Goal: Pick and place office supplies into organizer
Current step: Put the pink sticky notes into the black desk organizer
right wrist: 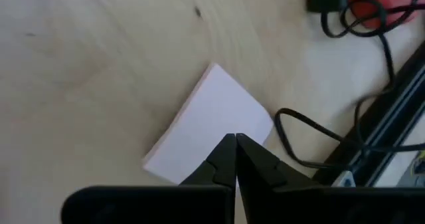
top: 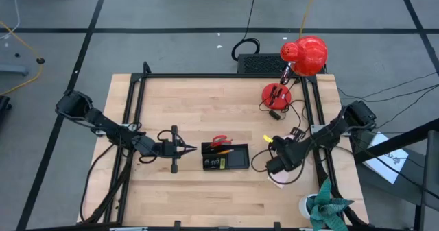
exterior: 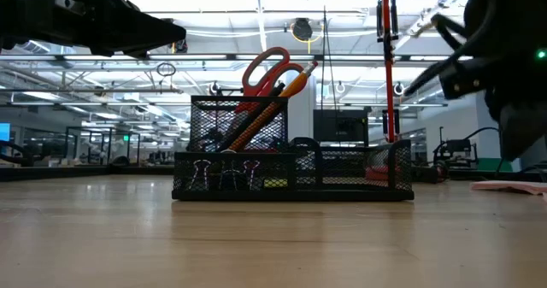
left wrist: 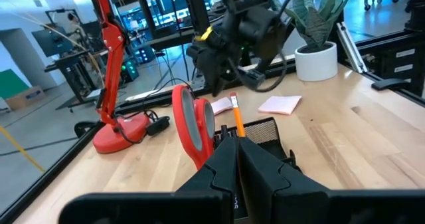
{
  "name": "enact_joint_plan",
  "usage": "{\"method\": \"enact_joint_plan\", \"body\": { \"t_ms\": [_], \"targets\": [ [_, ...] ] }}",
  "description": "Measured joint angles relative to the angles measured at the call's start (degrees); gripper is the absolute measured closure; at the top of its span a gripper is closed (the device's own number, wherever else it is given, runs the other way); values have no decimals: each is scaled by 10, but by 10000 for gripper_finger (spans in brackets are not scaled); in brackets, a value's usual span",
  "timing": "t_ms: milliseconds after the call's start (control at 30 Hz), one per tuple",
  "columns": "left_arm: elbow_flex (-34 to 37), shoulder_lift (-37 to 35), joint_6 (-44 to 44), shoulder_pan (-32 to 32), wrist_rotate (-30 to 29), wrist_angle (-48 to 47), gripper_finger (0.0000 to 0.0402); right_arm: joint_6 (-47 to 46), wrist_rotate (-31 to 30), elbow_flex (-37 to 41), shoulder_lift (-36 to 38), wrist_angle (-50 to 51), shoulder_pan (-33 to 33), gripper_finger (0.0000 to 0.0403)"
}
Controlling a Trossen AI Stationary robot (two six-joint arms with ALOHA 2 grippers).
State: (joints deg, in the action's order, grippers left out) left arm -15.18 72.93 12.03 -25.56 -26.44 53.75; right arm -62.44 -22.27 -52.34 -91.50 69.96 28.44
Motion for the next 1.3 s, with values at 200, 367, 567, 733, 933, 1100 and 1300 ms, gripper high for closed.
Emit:
{"method": "enact_joint_plan", "body": {
  "t_ms": [200,367,567,733,933,1100,1300],
  "targets": [
    [0,0,9,0,0,-1,376,33,54,41,0,-45,-35,402],
    [0,0,10,0,0,-1,376,84,116,75,2,-142,-51,402],
    [0,0,9,0,0,-2,376,91,142,77,3,-159,-48,402],
    [0,0,7,0,0,-4,376,95,201,58,3,-220,-25,402],
    [0,0,6,0,0,-4,376,106,216,38,1,-313,10,403],
    [0,0,2,0,0,-6,376,107,208,36,1,-346,29,403],
    [0,0,-1,0,0,-13,376,127,195,37,-2,-437,49,403]
  ]
}}
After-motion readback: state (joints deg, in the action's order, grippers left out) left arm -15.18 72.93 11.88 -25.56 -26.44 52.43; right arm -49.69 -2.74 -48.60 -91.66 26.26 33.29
